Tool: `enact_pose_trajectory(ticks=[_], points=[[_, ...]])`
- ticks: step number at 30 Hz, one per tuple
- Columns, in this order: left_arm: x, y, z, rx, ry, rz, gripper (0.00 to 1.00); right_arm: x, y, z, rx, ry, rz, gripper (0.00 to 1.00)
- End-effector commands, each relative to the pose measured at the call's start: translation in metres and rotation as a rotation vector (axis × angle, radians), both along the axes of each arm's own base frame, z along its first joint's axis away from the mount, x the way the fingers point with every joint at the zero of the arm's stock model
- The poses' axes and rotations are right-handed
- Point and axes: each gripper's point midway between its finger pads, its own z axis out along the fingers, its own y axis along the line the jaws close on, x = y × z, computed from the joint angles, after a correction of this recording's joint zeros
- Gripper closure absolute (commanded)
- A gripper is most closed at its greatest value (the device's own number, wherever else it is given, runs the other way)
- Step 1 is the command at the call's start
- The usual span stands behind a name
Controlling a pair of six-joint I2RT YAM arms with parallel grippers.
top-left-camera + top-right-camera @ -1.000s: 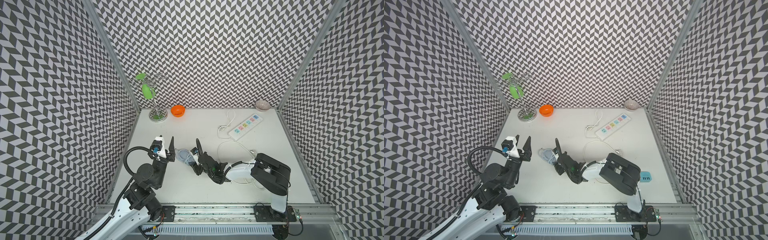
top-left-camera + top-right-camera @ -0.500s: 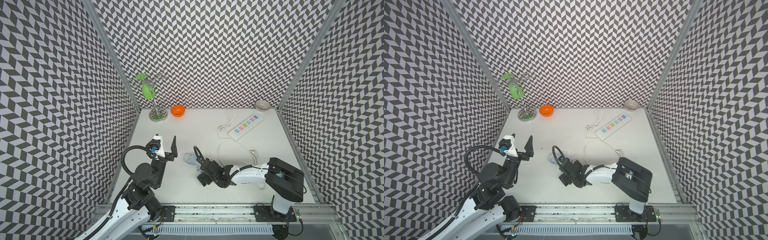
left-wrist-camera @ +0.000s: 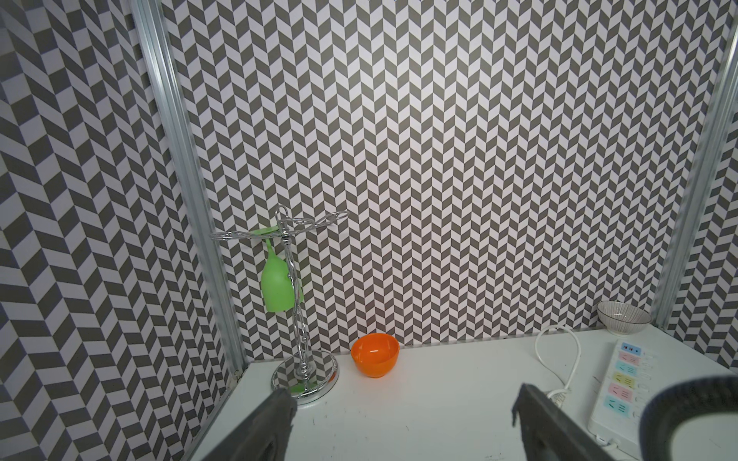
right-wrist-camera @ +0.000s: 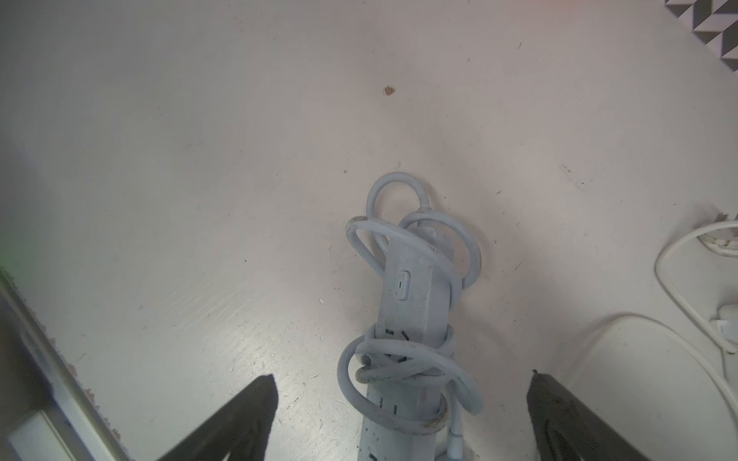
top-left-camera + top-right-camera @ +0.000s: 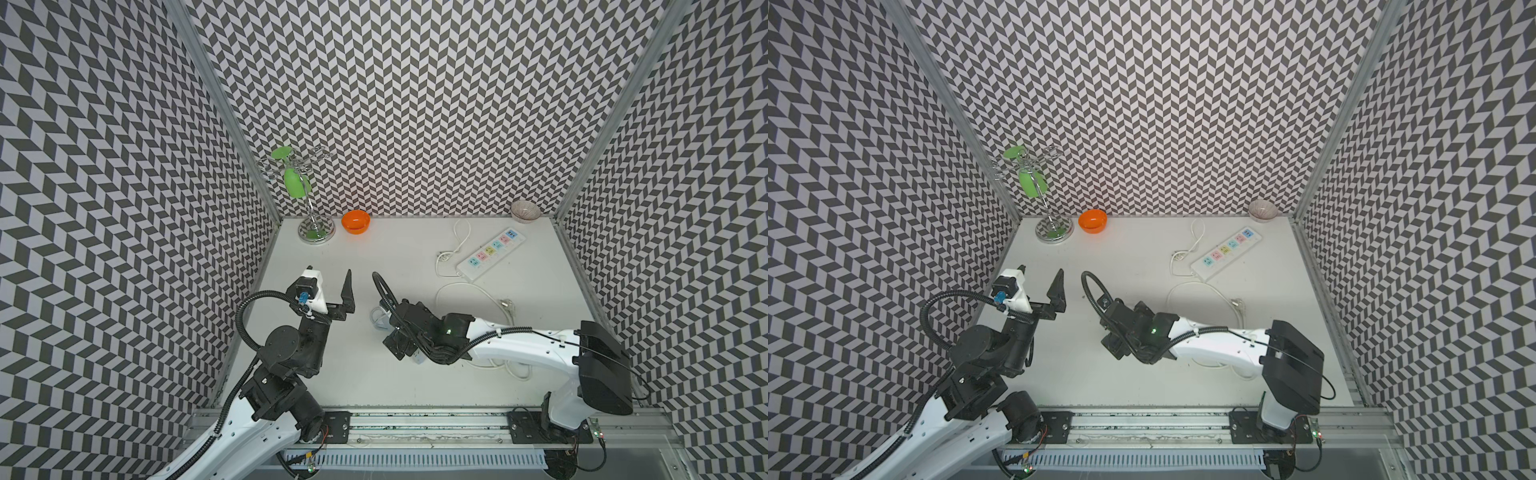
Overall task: Wrap the cord around the power strip
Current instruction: Place the power strip at the center of the board, then reset both arms
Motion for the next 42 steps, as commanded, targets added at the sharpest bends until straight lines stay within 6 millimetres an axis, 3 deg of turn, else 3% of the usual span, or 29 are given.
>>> enact_pose_trajectory(ticks=[1, 4, 7, 9, 11, 14, 17, 21, 25, 31, 35, 38, 42], points=[[-0.005, 0.014, 0.015, -0.022, -0.027, 0.049, 0.01, -0.001, -0.013, 0.062, 0.098, -0.083, -0.035, 0.00], [-0.005, 0.021, 0.015, -0.017, -0.024, 0.089, 0.00, 0.008, -0.043, 0.120, 0.292, -0.201, -0.117, 0.00], [-0.003, 0.025, 0.011, -0.010, -0.015, 0.117, 0.00, 0.026, -0.098, 0.174, 0.512, -0.353, -0.197, 0.00], [-0.002, 0.028, 0.009, -0.023, -0.013, 0.132, 0.00, 0.047, -0.146, 0.198, 0.619, -0.430, -0.289, 0.00], [0.001, 0.031, 0.008, -0.046, -0.009, 0.150, 0.00, 0.065, -0.185, 0.207, 0.638, -0.487, -0.364, 0.00], [0.018, 0.032, -0.004, -0.049, 0.029, 0.192, 0.00, 0.089, -0.233, 0.198, 0.565, -0.579, -0.478, 0.01], [0.038, 0.037, -0.017, -0.073, 0.076, 0.203, 0.00, 0.112, -0.270, 0.177, 0.540, -0.604, -0.559, 0.01], [0.064, 0.050, -0.037, -0.088, 0.132, 0.236, 0.00, 0.136, -0.308, 0.139, 0.511, -0.603, -0.633, 0.00], [0.082, 0.063, -0.054, -0.082, 0.170, 0.273, 0.00, 0.148, -0.338, 0.113, 0.537, -0.633, -0.682, 0.00], [0.107, 0.077, -0.085, -0.070, 0.224, 0.303, 0.00, 0.155, -0.360, 0.060, 0.484, -0.664, -0.734, 0.00], [0.115, 0.091, -0.104, -0.046, 0.240, 0.340, 0.00, 0.137, -0.363, 0.047, 0.515, -0.785, -0.711, 0.00], [0.120, 0.104, -0.115, -0.037, 0.261, 0.376, 0.00, 0.122, -0.376, 0.043, 0.507, -0.838, -0.737, 0.00], [0.131, 0.117, -0.125, -0.072, 0.266, 0.397, 0.00, 0.124, -0.370, 0.030, 0.504, -0.816, -0.693, 0.00]])
